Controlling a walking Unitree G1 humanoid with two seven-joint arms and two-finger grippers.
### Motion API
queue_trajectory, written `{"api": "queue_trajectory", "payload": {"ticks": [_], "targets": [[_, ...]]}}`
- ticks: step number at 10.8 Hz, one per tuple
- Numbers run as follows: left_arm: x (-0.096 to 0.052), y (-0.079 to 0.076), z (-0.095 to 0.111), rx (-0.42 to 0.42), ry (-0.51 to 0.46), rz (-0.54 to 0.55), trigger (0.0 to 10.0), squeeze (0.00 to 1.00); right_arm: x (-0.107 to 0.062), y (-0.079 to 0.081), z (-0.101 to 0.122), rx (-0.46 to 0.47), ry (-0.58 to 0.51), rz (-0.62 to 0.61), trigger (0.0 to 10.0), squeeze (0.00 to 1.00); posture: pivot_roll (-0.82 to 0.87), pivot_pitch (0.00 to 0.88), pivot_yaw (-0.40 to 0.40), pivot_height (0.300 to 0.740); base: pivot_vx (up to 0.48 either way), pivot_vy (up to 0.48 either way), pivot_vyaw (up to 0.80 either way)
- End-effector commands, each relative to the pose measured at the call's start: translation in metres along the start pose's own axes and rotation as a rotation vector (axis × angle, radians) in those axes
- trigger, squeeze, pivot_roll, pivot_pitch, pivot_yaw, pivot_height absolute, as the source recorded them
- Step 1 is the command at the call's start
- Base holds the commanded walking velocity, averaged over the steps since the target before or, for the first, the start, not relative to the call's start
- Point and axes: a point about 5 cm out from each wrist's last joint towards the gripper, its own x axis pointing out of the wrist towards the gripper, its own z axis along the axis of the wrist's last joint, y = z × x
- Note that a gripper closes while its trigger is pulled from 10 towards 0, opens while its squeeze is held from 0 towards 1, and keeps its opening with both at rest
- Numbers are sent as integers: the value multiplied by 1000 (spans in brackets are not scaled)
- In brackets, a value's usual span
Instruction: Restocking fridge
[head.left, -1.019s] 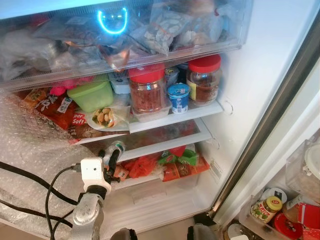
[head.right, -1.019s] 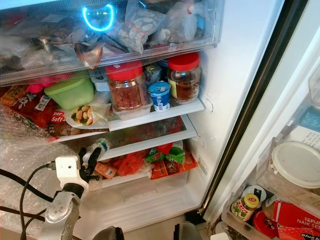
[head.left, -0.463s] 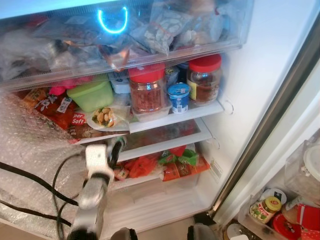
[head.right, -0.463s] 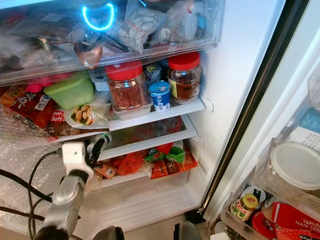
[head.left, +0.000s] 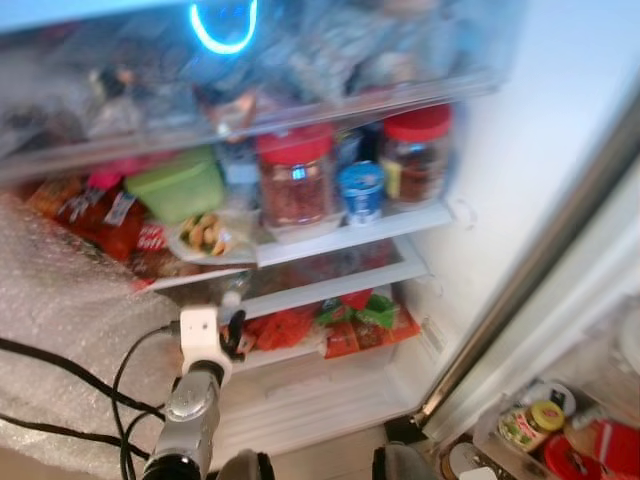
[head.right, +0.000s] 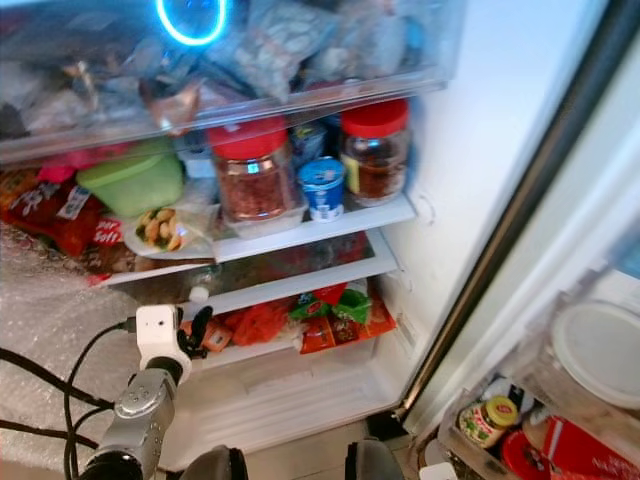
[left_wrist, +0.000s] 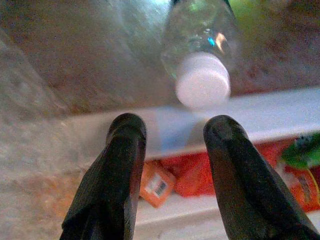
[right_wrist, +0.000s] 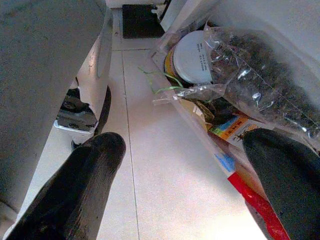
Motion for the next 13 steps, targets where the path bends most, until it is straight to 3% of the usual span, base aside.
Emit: {"api": "queue_trajectory", "payload": {"ticks": [1, 5, 6, 7, 8, 9, 11, 13], "targets": [[2, 4, 4, 4, -17, 17, 10000, 0, -2, 17, -8, -6, 26, 53, 10000, 0, -102, 72, 63, 650, 0, 0, 0], [11, -1, 28, 25, -136, -13, 10000, 0, -2, 17, -7, -8, 21, 37, 10000, 0, -100, 69, 64, 650, 0, 0, 0], [10, -4, 32, 57, -168, -41, 10000, 0, -2, 17, -7, -9, 20, 38, 10000, 0, -102, 68, 65, 650, 0, 0, 0], [7, -12, 46, 141, -263, -91, 10000, 0, -2, 17, -7, -3, 17, 39, 10000, 0, -105, 68, 67, 650, 0, 0, 0], [5, -15, 51, 148, -294, -101, 10000, 0, -2, 17, -7, 1, 17, 40, 10000, 0, -105, 68, 67, 650, 0, 0, 0], [1, -28, 56, 177, -331, -184, 10000, 0, -2, 17, -7, -2, 17, 44, 10000, 0, -101, 65, 67, 650, 0, 0, 0], [-8, -36, 44, 200, -286, -256, 10000, 0, -2, 18, -6, -3, 16, 44, 10000, 0, -103, 61, 70, 650, 0, 0, 0], [-26, -28, 24, 195, -218, -231, 10000, 0, -2, 18, -6, -4, 16, 46, 10000, 0, -108, 60, 75, 650, 0, 0, 0]]}}
